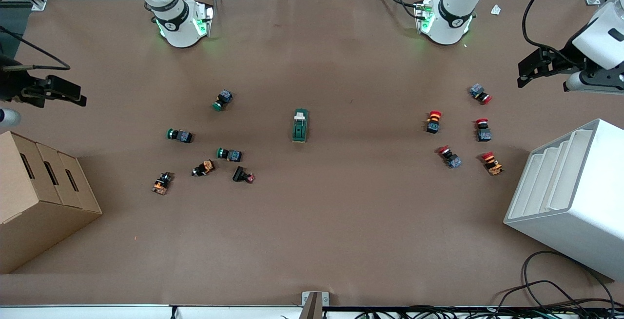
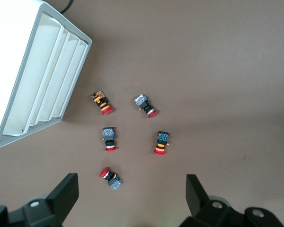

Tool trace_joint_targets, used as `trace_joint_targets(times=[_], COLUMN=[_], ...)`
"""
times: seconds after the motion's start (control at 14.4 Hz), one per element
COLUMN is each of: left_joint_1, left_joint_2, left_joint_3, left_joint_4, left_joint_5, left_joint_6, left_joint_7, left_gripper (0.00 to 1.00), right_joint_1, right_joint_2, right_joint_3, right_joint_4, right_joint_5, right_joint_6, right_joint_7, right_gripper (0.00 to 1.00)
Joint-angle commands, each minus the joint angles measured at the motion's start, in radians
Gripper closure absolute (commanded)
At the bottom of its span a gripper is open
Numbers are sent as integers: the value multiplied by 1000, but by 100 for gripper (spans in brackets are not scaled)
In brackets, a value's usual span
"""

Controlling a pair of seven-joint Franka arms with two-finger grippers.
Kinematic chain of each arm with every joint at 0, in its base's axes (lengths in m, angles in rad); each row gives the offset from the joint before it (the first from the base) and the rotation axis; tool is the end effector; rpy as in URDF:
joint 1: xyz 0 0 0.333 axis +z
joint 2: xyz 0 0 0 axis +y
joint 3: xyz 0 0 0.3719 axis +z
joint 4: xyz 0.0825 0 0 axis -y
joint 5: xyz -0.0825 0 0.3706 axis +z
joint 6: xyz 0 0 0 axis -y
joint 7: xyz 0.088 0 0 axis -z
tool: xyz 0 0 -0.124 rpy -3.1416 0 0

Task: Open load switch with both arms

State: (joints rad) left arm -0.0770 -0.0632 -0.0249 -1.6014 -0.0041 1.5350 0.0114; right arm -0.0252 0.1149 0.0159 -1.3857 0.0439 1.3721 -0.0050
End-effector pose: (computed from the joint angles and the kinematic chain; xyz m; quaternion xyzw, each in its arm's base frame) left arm 0.5114 -0.0533 0.6796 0.9984 -0.0567 -0.0017 0.0012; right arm 0.5599 0.0002 0.6672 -0.9977 -0.0008 0.0640 0.0231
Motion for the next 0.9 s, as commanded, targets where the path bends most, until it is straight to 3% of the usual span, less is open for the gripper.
trace_joint_targets(times=[0.0, 0.83], left_joint_1=[2, -1], left_joint_2=[-41, -29], left_joint_3=[5, -20], left_joint_4=[-34, 1], left_joint_5=[-16, -8], left_joint_6=[8, -30], left_joint_7=[-2, -57], left_gripper=[0, 0], right_joint_1=[13, 21], right_joint_2=[-75, -222], right_joint_3=[-16, -19], right_joint_4=[-79, -200], right_joint_5=[4, 2], right_joint_6=[12, 12], right_joint_7=[-6, -7], right_gripper=[0, 0])
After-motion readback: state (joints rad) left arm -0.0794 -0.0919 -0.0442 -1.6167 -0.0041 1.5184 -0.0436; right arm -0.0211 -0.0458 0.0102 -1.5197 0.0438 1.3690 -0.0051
